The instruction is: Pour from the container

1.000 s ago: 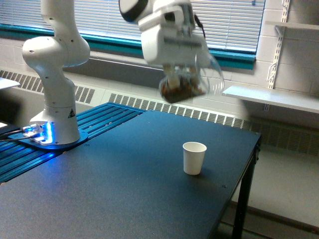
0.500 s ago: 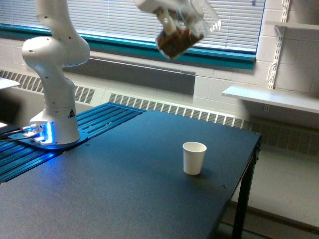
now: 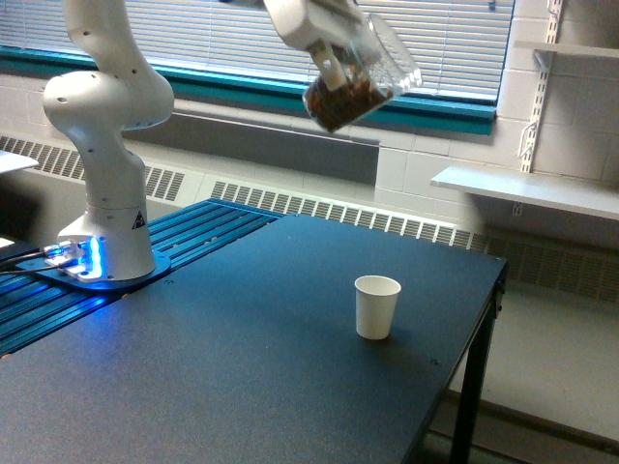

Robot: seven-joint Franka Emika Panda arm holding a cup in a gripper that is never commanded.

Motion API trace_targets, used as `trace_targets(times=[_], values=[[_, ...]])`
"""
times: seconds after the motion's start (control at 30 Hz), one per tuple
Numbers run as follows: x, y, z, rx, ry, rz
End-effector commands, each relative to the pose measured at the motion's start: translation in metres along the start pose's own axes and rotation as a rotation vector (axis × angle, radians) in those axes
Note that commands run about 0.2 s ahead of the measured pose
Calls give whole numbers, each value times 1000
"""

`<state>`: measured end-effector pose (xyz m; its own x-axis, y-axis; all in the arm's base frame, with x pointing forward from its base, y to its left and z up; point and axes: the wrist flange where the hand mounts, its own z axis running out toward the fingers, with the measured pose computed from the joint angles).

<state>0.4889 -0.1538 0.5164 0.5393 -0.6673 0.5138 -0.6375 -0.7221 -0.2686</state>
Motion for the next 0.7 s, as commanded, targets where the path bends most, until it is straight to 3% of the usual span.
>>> trace_targets(times=[0.03,0.3,0.7], values=[[-22,-16,-9,28,12,-97],[-54,-20,-9,32,7,-154],[-107,-12,1,23,-53,-201]])
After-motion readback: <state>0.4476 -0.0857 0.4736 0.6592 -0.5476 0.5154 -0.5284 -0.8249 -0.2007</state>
